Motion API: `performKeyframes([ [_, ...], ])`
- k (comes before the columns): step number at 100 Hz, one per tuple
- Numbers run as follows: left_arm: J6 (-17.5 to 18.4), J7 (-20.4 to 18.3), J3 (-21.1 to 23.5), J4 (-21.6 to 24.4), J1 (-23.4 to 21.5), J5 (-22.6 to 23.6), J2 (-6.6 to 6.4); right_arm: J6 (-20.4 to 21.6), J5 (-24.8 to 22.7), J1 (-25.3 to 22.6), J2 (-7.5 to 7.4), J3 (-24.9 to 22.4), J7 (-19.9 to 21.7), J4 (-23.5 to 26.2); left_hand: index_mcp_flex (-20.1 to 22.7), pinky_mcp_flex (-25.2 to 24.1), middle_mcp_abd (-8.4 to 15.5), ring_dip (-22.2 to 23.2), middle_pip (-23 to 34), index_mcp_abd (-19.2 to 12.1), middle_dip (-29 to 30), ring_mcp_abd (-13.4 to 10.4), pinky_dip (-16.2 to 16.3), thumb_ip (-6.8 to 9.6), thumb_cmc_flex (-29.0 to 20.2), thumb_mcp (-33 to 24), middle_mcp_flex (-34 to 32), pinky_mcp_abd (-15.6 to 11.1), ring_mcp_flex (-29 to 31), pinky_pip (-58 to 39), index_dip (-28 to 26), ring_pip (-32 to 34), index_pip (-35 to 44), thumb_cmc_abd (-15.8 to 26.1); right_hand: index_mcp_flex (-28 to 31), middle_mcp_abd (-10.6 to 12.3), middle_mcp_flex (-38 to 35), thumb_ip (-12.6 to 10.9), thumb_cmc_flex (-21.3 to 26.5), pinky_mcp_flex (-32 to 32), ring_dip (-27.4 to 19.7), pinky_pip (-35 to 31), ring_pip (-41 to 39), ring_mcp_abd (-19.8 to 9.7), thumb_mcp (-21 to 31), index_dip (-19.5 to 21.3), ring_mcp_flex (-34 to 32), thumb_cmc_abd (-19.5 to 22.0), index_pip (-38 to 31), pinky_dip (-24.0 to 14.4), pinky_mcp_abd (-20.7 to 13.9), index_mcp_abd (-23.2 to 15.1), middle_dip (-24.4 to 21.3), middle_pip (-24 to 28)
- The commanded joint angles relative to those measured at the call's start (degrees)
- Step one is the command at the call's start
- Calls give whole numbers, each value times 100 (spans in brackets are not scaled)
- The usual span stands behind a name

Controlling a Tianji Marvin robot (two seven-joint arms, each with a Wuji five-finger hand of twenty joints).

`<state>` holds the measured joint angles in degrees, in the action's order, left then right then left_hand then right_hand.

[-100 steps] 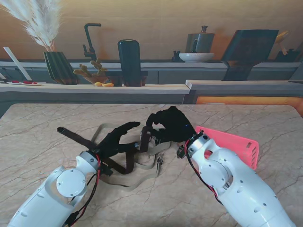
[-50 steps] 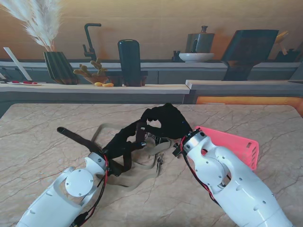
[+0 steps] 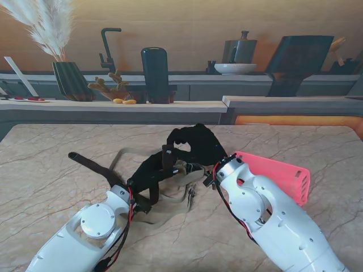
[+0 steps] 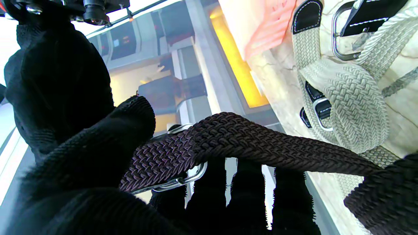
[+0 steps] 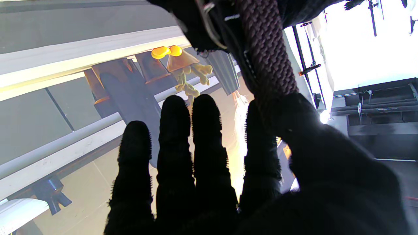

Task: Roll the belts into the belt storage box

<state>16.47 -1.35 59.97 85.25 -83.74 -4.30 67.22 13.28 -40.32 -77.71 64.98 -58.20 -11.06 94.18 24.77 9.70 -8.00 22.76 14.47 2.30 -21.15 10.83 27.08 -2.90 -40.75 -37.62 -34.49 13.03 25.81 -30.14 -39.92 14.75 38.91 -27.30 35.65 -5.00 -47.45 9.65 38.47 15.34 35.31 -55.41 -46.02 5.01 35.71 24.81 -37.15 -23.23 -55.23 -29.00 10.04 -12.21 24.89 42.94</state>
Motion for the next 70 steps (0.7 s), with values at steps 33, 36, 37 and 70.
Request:
performKeyframes([
  [33,-229,322,-69,216,-144,143,118,-164,-18,-108,45,-43,-98,71,-123,291,365,994,1314,-477,-992,-166,383,-241,-1327,1542,-1017,-93,1154,-1465,-1683,1178,2105,515,398,91,26,-123,333,-63,-33,156,130,-157,571,242,-74,368,-306,16,54,-894,83,-96],
  [36,-250,354,-70,228,-150,167,123,-171,-24,-118,46,-50,-107,75,-125,391,359,1121,1431,-471,-1432,-133,450,-219,-1366,1636,-1210,-117,1313,-1747,-1687,1421,2149,560,396,97,27,-124,330,-58,-32,160,133,-160,566,240,-73,369,-303,12,50,-898,84,-97],
  [37,-255,361,-70,230,-151,173,124,-173,-25,-122,46,-52,-110,76,-129,440,362,1157,1452,-469,-1557,-127,473,-215,-1370,1654,-1283,-124,1372,-1836,-1686,1493,2159,569,396,100,27,-125,331,-58,-32,161,134,-161,567,240,-73,370,-304,11,50,-897,84,-97],
  [70,-177,372,-176,118,-41,495,100,-250,20,-231,72,-151,-233,122,-143,1011,576,2019,3410,-278,-2372,-12,792,-184,-1110,1675,-2083,-49,2289,-3515,-1859,3604,2604,607,348,125,6,-132,345,-53,-19,181,132,-174,513,249,-83,417,-313,-19,49,-915,96,-77],
])
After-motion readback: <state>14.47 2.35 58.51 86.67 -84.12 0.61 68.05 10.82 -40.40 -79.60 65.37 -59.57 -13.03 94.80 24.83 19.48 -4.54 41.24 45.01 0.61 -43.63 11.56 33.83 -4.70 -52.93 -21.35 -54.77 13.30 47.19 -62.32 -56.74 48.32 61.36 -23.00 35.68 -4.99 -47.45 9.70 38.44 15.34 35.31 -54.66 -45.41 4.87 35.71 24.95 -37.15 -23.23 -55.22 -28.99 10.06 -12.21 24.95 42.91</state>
